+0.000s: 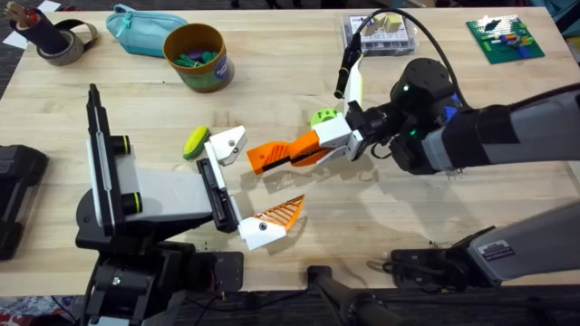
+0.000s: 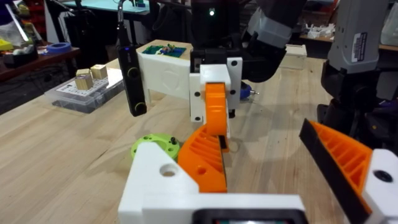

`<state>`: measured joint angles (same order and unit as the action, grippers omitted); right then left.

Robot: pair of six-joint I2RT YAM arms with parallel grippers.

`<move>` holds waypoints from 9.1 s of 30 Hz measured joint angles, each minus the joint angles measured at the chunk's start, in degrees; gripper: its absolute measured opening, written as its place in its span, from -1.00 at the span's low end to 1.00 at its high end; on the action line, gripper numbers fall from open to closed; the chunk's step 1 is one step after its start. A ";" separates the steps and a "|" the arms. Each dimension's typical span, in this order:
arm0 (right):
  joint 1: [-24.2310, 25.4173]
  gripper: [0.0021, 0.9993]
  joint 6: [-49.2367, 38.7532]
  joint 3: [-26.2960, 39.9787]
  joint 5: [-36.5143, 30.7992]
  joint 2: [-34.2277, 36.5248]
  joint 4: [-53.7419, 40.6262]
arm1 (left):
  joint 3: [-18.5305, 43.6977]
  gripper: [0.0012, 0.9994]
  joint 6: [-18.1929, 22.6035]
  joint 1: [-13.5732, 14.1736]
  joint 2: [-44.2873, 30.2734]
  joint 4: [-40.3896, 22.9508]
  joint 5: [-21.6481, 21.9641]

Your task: Pick up the gripper from the table and insert it into the empty holder that is missing its gripper. Then pick up a screw, insert it into the mounting hole, and use the screwdriver to tighten it. Finally, clean up the table by picking up the vegetable and placing it into the bucket.

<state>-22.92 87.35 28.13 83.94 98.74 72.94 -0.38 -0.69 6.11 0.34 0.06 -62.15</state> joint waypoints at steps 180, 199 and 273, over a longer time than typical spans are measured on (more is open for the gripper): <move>-4.23 -0.97 5.44 -0.21 -5.31 -0.11 8.95 | 0.70 0.97 -0.20 0.02 -0.37 -5.80 1.53; -6.32 -0.97 2.83 -0.23 -10.82 0.12 8.67 | 0.70 0.98 -0.20 -0.06 -0.37 -5.55 3.25; -8.77 0.88 4.36 4.08 -14.32 5.26 8.93 | 0.70 0.97 -0.79 -0.13 -0.37 -5.66 2.53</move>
<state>-31.68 91.71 32.21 69.62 104.01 81.87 0.32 -1.48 5.98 -0.03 -5.61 -59.62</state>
